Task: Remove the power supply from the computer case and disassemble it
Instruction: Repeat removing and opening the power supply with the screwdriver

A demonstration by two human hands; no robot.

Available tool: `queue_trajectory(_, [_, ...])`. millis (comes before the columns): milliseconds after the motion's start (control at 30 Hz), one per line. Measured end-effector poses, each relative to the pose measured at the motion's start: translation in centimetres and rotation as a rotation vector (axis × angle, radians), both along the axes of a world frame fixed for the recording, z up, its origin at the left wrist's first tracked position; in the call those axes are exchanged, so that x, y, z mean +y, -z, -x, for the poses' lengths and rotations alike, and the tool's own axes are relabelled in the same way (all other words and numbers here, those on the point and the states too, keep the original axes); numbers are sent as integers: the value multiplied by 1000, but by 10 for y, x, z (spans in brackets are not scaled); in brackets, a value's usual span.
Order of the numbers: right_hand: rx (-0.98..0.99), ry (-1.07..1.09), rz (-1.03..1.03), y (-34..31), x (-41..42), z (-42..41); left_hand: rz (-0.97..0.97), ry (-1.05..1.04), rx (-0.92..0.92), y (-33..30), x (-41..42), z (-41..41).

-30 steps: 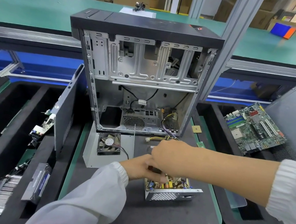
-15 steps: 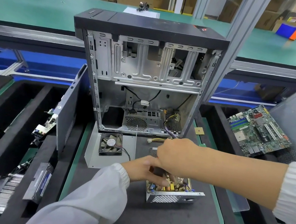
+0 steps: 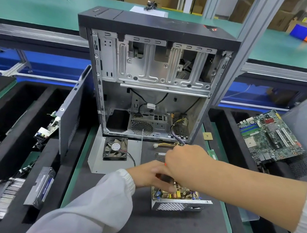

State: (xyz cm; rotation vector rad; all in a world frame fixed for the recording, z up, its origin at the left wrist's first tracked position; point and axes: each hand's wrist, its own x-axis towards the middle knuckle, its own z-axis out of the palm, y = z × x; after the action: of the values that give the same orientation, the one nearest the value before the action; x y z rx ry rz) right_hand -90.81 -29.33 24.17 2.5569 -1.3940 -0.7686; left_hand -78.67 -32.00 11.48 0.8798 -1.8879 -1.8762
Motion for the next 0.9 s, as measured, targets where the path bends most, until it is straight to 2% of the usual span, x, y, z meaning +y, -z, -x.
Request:
queue_trajectory(67, [23,-82,-48,-1,3,0,-58,-38,23,3,0,-1])
queue_trajectory(167, [-19,-74,-254,-7,2,7,-86,-69,24,7,0,-1])
queue_trajectory(233, [-69,-50,-299,-11,3,8,-102,-70,20,3,2,-1])
queue_trajectory(333, [-107,68,-172,-10,4,3,-74,-18,17,3,2,-1])
queue_trajectory(433, [-32,25,-33,-1,5,-3,-64,-50,10,5,1,-1])
queue_trajectory(500, [-61,-34,-97,-2,6,0,-99,-59,20,7,1,-2])
queue_trajectory(567, [-105,-89,-259,-5,4,8,-115,-102,9,10,4,-2])
queue_trajectory(633, [-163,-80,-328,-9,3,12,-118,-96,9,11,5,-1])
queue_trajectory(733, [-191,49,-160,-4,1,8,-78,-52,1,9,4,-1])
queue_trajectory(800, [-137,28,-24,2,1,4,-75,-57,-10,8,4,-2])
queue_trajectory(900, [-151,-12,-106,3,3,5,-120,-99,13,10,4,-3])
